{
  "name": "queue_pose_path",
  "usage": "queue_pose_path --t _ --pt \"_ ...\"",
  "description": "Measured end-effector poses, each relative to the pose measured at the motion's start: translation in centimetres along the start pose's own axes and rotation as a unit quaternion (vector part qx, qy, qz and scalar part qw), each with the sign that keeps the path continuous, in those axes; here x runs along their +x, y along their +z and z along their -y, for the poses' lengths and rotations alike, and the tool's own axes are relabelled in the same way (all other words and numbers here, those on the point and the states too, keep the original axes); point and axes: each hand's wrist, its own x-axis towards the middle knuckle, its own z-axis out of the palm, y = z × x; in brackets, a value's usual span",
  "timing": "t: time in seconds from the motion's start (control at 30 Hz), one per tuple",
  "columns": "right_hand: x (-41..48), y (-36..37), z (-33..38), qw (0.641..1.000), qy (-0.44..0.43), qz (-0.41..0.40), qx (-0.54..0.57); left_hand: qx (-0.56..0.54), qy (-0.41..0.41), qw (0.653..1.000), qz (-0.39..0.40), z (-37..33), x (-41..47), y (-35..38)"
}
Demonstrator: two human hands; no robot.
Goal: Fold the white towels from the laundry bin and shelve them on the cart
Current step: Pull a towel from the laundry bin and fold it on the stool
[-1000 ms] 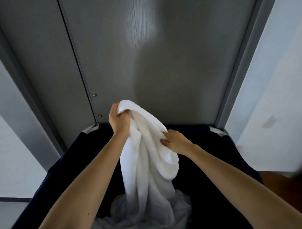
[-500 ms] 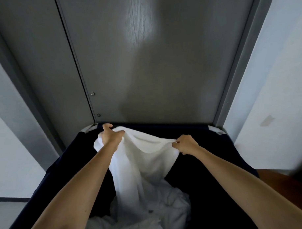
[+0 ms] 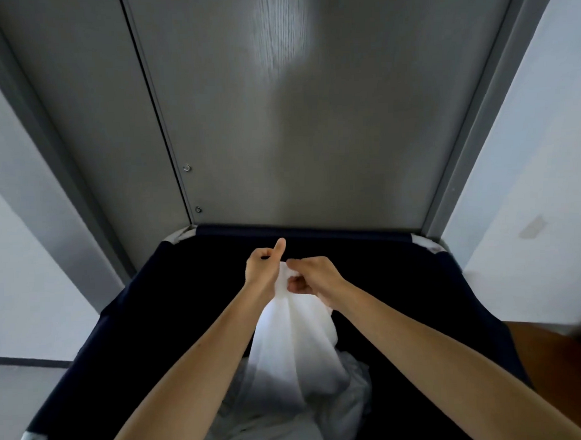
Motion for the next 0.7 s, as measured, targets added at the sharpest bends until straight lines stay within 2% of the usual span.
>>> queue_pose_path --t 0.23,0.37,0.5,0.57,0.7 --pt "0.0 -1.4 -0.8 0.998 -0.023 -0.005 0.063 -0.076 0.028 0.989 0.127 0.8 -3.1 1.0" --pt "0.0 -1.6 -1.5 0.995 -0.005 -0.038 0.096 -0.058 0.039 0.991 0.112 2.0 -3.8 0.5" --pt "-0.1 -1.6 -1.4 0.997 -0.006 -0.034 0.076 -0.118 0.037 0.984 0.125 3.2 -4.1 -0.3" --pt "-0.2 -1.5 -1.4 0.998 -0.010 -0.025 0.055 -0.121 0.035 0.987 0.097 3.4 -4.1 -0.4" --pt "-0.5 -1.6 -1.3 0.998 -0.028 -0.030 -0.046 -0.122 0.027 0.990 -0.061 2.5 -2.4 -1.3"
